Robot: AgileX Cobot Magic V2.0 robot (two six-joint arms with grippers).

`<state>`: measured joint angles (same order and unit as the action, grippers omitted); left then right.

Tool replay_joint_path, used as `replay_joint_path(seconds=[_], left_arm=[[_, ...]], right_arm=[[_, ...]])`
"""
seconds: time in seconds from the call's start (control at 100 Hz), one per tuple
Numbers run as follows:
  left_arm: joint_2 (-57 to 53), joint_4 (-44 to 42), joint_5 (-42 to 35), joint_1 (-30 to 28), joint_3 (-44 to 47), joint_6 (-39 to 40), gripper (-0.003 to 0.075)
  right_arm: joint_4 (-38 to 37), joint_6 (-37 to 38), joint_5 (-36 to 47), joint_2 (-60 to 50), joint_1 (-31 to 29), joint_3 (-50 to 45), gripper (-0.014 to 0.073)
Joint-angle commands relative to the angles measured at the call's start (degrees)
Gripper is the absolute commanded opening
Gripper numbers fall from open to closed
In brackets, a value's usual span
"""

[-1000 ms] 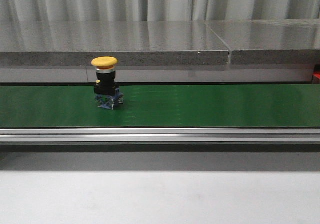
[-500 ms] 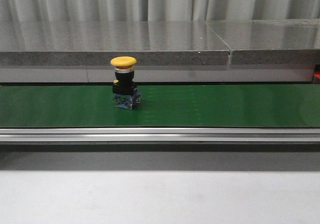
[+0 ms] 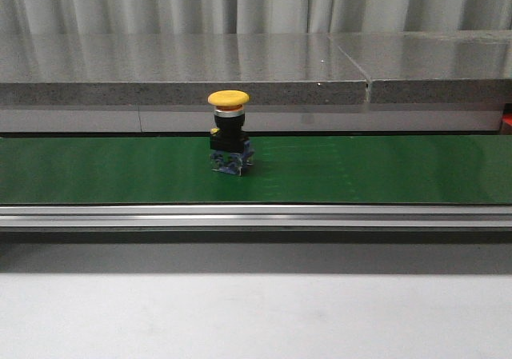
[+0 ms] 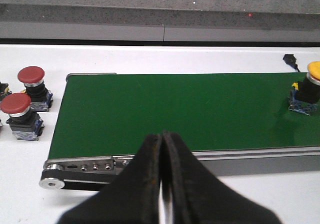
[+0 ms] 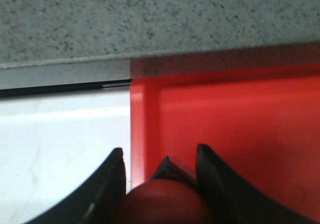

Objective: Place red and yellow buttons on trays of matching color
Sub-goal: 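Carry the red button into the red tray and open the right gripper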

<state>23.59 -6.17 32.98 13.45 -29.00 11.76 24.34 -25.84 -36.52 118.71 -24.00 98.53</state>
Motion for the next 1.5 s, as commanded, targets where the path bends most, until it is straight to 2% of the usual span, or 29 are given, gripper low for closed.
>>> replay_joint_path(seconds=[0.0,0.47,0.57,0.76,0.88,1.31,1.49], left_arm=[[0.52,0.24,-3.87,0.43,-1.34,-0.1,-0.0019],[0.52,0.24,-3.87,0.43,-1.34,-0.1,-0.0019],[0.52,0.24,-3.87,0.43,-1.34,-0.1,-0.0019],[0.52,0.24,-3.87,0.43,-1.34,-0.1,-0.0019],[0.52,0.24,-3.87,0.43,-1.34,-0.1,-0.0019],[0.52,0.24,-3.87,0.43,-1.34,-0.1,-0.0019],[0.52,0.24,-3.87,0.43,-1.34,-0.1,-0.0019]], right_arm=[[0.3,-0.11,3.15,-1.66,-0.4,2.62,0.0149],[-1.0,-0.11,3.88,2.37,-0.9,2.91,0.0164],[-1.0,-0.11,3.25,2.37,-1.08,2.91,0.0246],[-1.0,-0.11,3.12,2.37,-1.08,2.91,0.0499],[-1.0,-0.11,4.29,2.31,-1.08,2.91,0.0568],[-1.0,-0.11,6.0,-4.4,-1.02,2.91,0.0575],[-1.0,-0.24,2.78,-9.98,-0.02,2.83,0.0573]])
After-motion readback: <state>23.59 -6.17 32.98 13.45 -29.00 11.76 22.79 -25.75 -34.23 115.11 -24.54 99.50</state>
